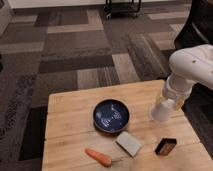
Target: Place the ceramic cup over the eraser
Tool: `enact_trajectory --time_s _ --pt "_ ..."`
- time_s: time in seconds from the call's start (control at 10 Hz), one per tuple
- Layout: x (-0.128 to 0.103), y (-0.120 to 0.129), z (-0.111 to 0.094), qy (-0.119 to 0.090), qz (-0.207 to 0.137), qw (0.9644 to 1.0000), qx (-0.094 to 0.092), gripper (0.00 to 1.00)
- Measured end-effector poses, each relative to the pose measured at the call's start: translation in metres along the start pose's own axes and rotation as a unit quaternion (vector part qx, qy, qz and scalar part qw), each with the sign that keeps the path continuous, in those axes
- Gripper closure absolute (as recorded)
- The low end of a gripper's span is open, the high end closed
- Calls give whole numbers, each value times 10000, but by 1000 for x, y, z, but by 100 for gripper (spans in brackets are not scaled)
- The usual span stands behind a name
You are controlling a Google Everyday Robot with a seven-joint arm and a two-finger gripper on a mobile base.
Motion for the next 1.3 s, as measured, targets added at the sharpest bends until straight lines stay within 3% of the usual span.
enact_trajectory --time_s 0.3,0.5,0.9,1.3 --pt "32 -4 -45 1 169 9998 104 100" --pt "50 -6 -55 38 310 9994 148 100" --pt "89 -23 -52 71 869 9959 248 100" --pt "108 -38 -29 208 1201 9925 50 100"
